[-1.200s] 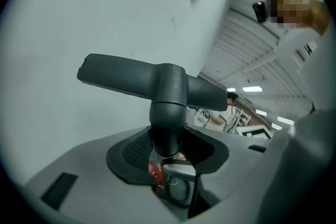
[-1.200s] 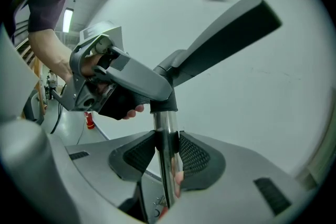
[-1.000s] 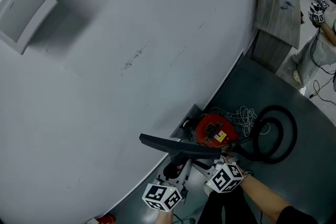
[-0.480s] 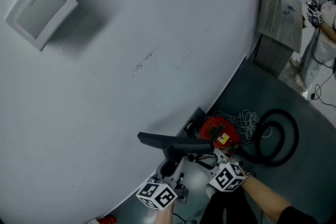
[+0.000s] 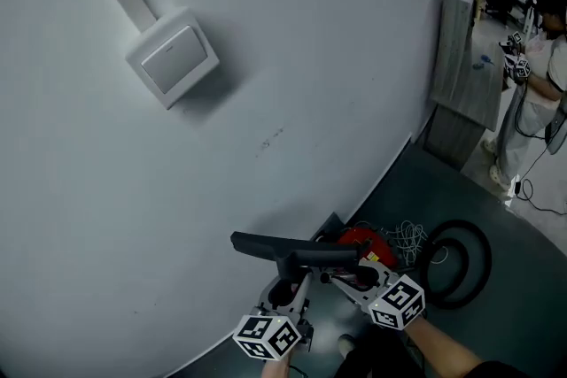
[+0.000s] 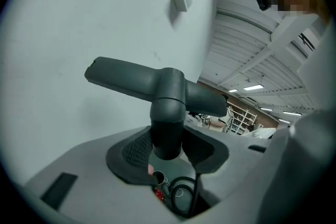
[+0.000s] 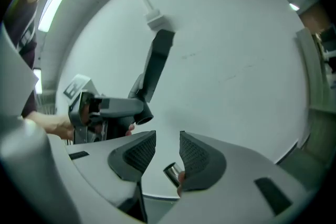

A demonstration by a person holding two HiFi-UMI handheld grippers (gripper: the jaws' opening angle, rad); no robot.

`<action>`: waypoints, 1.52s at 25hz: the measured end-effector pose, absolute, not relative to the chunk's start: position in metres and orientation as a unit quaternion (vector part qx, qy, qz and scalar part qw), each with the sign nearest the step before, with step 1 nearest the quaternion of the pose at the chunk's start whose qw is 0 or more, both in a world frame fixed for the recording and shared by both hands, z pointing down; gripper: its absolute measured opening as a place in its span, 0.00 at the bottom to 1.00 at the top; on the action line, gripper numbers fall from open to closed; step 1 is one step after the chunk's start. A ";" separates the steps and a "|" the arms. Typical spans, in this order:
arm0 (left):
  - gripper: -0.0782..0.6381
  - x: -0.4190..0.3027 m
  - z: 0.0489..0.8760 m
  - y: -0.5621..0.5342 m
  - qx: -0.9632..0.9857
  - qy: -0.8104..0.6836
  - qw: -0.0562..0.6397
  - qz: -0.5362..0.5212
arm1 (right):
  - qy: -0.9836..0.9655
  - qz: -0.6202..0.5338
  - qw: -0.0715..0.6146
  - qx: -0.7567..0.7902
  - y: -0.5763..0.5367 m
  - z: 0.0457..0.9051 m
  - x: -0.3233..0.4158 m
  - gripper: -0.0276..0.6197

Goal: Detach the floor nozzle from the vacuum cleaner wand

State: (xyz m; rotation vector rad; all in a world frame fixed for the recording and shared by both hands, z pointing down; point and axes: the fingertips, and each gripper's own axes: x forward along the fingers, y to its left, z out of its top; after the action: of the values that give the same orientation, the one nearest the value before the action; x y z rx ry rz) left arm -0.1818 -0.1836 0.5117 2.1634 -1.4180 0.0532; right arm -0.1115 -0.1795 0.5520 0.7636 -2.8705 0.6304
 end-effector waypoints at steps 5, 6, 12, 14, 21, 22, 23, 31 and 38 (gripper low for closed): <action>0.35 -0.175 0.467 -0.173 0.804 -0.535 0.260 -0.007 | -0.934 0.239 -0.007 0.267 -0.177 0.488 -0.094 0.22; 0.35 -0.173 0.457 -0.172 0.804 -0.536 0.255 -0.013 | -0.933 0.239 -0.018 0.269 -0.176 0.476 -0.092 0.19; 0.35 -0.167 0.394 -0.167 0.811 -0.543 0.213 -0.046 | -0.938 0.214 -0.062 0.264 -0.167 0.409 -0.090 0.12; 0.35 -0.166 0.376 -0.166 0.815 -0.544 0.194 -0.050 | -0.939 0.209 -0.075 0.263 -0.166 0.390 -0.089 0.11; 0.35 -0.160 0.335 -0.155 0.823 -0.542 0.155 -0.074 | -0.939 0.196 -0.105 0.261 -0.162 0.348 -0.087 0.09; 0.35 -0.160 0.332 -0.154 0.824 -0.541 0.152 -0.075 | -0.939 0.194 -0.109 0.261 -0.162 0.343 -0.087 0.09; 0.35 -0.160 0.330 -0.153 0.825 -0.540 0.149 -0.075 | -0.940 0.191 -0.112 0.261 -0.161 0.339 -0.087 0.09; 0.35 -0.169 0.321 -0.149 0.822 -0.546 0.139 -0.083 | -0.943 0.174 -0.123 0.257 -0.159 0.327 -0.095 0.07; 0.35 -0.175 0.320 -0.148 0.820 -0.549 0.136 -0.086 | -0.944 0.171 -0.123 0.253 -0.158 0.326 -0.099 0.07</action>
State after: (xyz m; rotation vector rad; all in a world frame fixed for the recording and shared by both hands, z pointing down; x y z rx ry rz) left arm -0.1748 -0.1482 0.3195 2.3752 -1.5889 -0.2479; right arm -0.0990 -0.1580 0.3259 0.8635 -3.2247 0.5841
